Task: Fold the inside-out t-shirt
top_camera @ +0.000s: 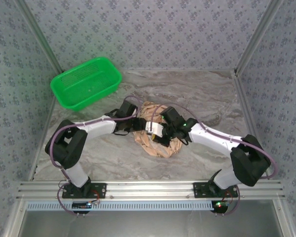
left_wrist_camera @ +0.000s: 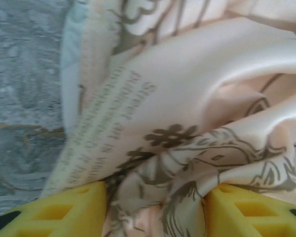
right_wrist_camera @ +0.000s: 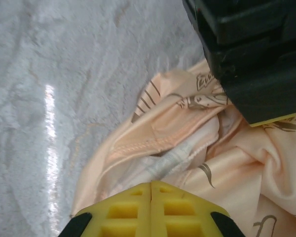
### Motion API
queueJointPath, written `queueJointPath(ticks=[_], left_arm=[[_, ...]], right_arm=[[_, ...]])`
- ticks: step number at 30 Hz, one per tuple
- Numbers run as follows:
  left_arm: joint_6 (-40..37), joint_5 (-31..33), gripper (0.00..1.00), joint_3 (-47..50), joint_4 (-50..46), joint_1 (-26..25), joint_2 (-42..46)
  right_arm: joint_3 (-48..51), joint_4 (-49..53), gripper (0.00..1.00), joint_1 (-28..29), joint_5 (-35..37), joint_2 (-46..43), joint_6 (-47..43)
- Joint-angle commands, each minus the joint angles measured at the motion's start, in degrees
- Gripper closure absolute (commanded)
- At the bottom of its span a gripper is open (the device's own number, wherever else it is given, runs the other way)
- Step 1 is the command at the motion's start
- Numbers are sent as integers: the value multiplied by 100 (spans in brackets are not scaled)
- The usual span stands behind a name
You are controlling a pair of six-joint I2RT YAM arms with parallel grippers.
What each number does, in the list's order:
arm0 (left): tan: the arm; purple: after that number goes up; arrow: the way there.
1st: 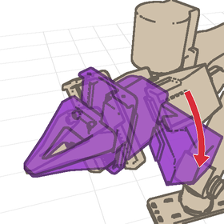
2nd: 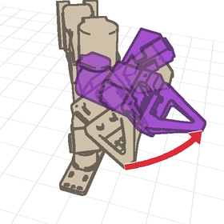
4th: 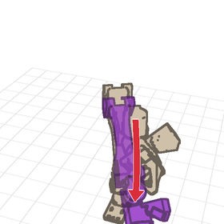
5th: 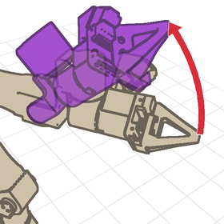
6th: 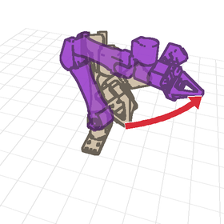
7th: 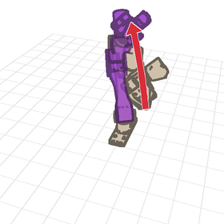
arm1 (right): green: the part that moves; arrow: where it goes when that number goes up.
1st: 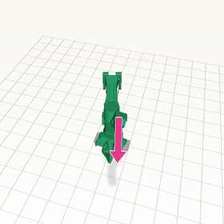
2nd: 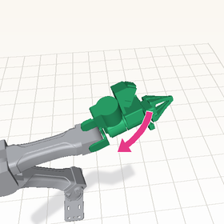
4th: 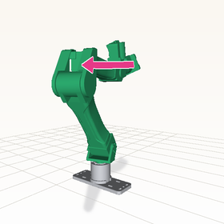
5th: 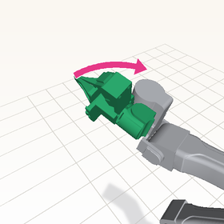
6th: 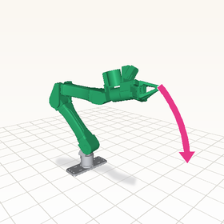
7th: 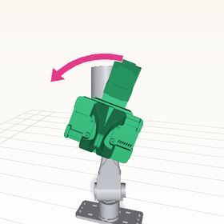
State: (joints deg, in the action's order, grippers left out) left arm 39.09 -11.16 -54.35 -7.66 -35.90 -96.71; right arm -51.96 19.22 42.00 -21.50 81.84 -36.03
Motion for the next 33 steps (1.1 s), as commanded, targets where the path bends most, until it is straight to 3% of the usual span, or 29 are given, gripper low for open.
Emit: queueJointPath(ticks=[1, 4, 5, 6, 7, 10, 14, 17, 19, 21, 24, 33], left_arm=[[42, -20, 47, 165, 82, 35, 217], [-79, -214, 47, 136, 111, 29, 114], [-128, -273, 48, 129, 101, 29, 92], [-156, -332, 51, 141, 85, 16, 69], [-175, -415, 55, 165, 81, 26, 47], [-221, -682, 65, 205, 79, 56, 11], [-109, -581, 70, 281, 134, 102, -35], [-6, -696, 75, 406, 391, 115, -40], [70, -822, 78, 511, 593, 105, -37], [145, -879, 81, 652, 760, 108, -8], [108, -898, 82, 775, 751, 112, 88], [51, -786, 64, 1064, 863, 133, 569]], right_arm=[[-173, 160, 100, -156, -640, -564, -37], [-271, 223, 100, -239, -214, -766, 82], [-321, 380, 94, -196, 100, -776, 16], [-325, 513, 71, -106, 371, -776, -99], [-272, 575, 57, -8, 503, -767, -210], [-171, 410, 55, 96, 543, -597, -217], [-209, 354, 55, 150, 1009, -153, -247], [-47, 170, 48, 272, 1288, 113, -274], [103, -73, 49, 366, 1673, 222, -149], [187, -244, 58, 419, 1949, 251, -6], [307, -302, 97, 470, 1981, 71, -39], [826, -825, 100, 280, 847, -1365, -132]])
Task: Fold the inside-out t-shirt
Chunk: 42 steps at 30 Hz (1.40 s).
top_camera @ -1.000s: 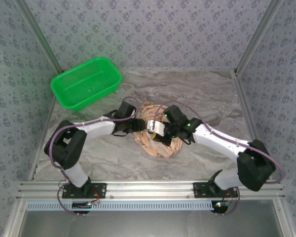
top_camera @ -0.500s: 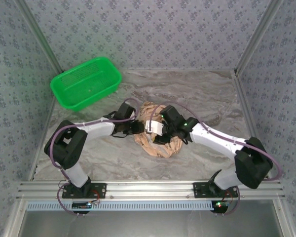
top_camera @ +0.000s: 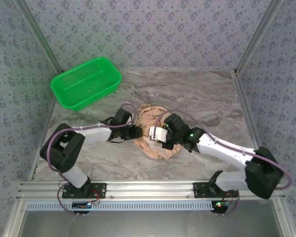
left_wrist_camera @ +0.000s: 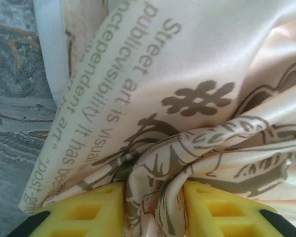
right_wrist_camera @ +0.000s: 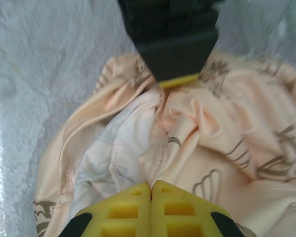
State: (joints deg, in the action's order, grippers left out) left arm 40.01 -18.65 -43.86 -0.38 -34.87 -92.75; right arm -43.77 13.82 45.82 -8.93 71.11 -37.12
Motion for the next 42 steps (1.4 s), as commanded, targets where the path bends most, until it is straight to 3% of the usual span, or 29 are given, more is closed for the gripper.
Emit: queueJointPath(ticks=[1, 12, 21, 29, 36, 42], left_arm=[[-82, -50, 63, -35, 127, 29, 170], [-470, -576, 50, -623, -93, 36, 186], [-900, -604, 39, -366, -7, -185, 1187], [-2674, 472, 40, 327, 342, -1067, 2077], [-2458, 780, 39, 891, 1079, -1323, 1861], [-1870, 1300, 39, 831, 1502, -1725, 1062]], right_arm=[[-49, -246, 100, -164, -503, -361, -57], [-448, -243, 100, -982, -1561, -1096, 320], [-466, -503, 100, -1199, -1694, -1116, 822], [-465, -519, 100, -1301, -1761, -1104, 991], [-314, -658, 100, -1403, -1615, -1229, 1207], [-312, -675, 100, -1469, -1768, -1232, 1260]])
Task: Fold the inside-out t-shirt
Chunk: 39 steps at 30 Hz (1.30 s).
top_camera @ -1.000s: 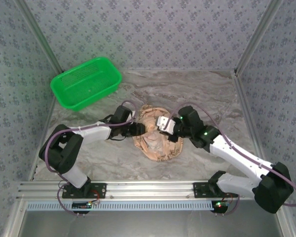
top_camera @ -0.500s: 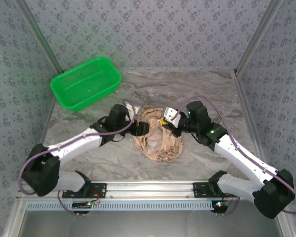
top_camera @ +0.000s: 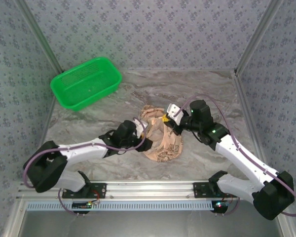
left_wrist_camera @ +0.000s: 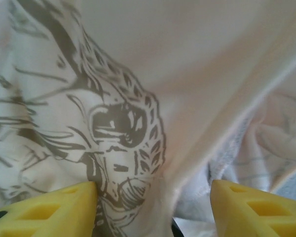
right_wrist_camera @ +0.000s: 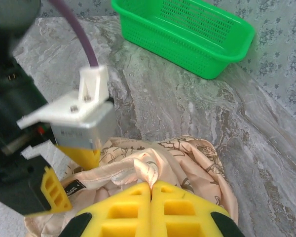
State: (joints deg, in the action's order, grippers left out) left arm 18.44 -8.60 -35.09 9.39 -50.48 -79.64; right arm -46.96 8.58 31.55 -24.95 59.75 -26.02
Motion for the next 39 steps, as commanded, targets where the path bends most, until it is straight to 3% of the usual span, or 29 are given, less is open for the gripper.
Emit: queueJointPath(ticks=[1, 3, 5, 6, 8, 16, 18, 19, 20, 21, 22, 23, 27, 30, 31, 34, 37, 39], left_arm=[[378, 367, 40, -50, 669, -261, -369], [516, 548, 48, -97, 788, -365, -521], [773, 670, 74, -170, 631, -375, -548], [867, 707, 81, -186, 548, -402, -469], [903, 862, 83, -117, 481, -554, -160], [703, 818, 74, -157, -543, -604, 710], [756, 764, 91, -85, -513, -603, 685], [817, 719, 95, -54, -449, -604, 642], [898, 679, 92, -26, -376, -604, 572], [955, 623, 83, -15, -325, -611, 516], [998, 560, 60, -8, -264, -617, 447], [1036, 520, 48, 6, -166, -628, 379], [1115, 531, 44, 61, 233, -674, 156], [1108, 772, 46, -123, -64, -681, -75], [1153, 799, 53, -92, 21, -683, -134], [1345, 510, 98, 152, 714, -687, -236], [1421, 666, 100, 140, 505, -776, -87], [1570, 1068, 100, 57, -167, -822, 216]], right_arm=[[-6, -131, 100, -54, -200, -91, 152], [-41, -70, 100, -83, -229, -95, 151], [-73, 34, 100, -129, -252, -128, 121], [-76, 114, 100, -148, -243, -150, 91], [-119, 358, 100, -218, -103, -178, 67], [85, 839, 100, -299, 197, -96, 83], [132, 830, 100, -297, 259, -45, 134], [134, 833, 100, -303, 292, -18, 149], [135, 833, 100, -301, 298, 4, 158], [131, 839, 100, -299, 290, 17, 167], [126, 820, 100, -301, 261, 19, 188], [104, 799, 100, -311, 201, 36, 206], [-47, 824, 100, -348, -113, 219, 208], [-110, 871, 100, -348, -181, 350, 167], [-118, 842, 100, -364, -198, 375, 167], [-212, 771, 100, -448, -273, 462, 260], [-220, 729, 98, -523, -159, 559, 371], [-170, 754, 85, -511, -282, 592, 452]])
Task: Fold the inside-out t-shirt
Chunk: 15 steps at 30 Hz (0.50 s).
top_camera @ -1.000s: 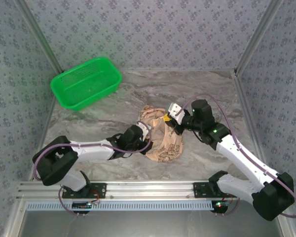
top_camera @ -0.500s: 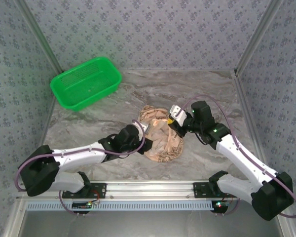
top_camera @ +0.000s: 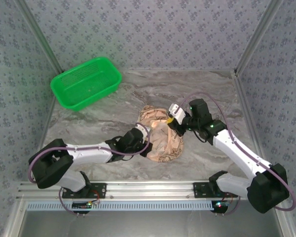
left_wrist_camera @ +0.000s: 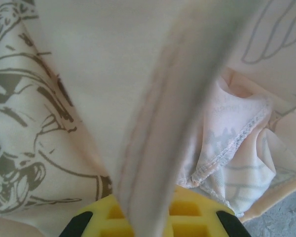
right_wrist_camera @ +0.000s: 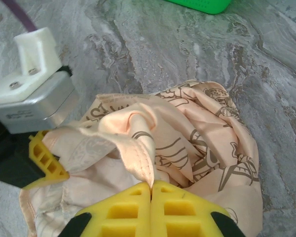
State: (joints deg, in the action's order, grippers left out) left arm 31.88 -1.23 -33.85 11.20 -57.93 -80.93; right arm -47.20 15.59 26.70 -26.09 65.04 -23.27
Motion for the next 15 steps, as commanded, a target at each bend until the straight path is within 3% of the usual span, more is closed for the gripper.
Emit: queueJointPath(ticks=[1, 2, 4, 5, 7, 11, 13, 15], left_arm=[[330, 535, 100, -106, -660, -78, 506], [373, 743, 100, -176, -950, -78, 640], [384, 1061, 100, -376, -1408, -78, 767], [396, 1181, 100, -479, -1591, -70, 788], [424, 1252, 100, -602, -1785, -65, 781], [623, 1170, 100, -658, -1745, -26, 652], [743, 1068, 100, -678, -1767, 54, 568], [833, 813, 100, -664, -1795, 182, 527]], right_arm=[[-87, 36, 79, 10, -238, 77, 394], [59, -166, 70, 13, -319, 73, 916], [317, -871, 37, -90, -97, 15, 3154], [364, -978, 33, -130, -51, 8, 4188], [34, -150, 30, -82, -12, 53, 4698], [-972, 2749, 33, 527, 2384, 230, 5063], [-812, 3019, 30, 1199, 3352, 12, 5596], [-543, 2961, 20, 1887, 4101, -226, 6187]])
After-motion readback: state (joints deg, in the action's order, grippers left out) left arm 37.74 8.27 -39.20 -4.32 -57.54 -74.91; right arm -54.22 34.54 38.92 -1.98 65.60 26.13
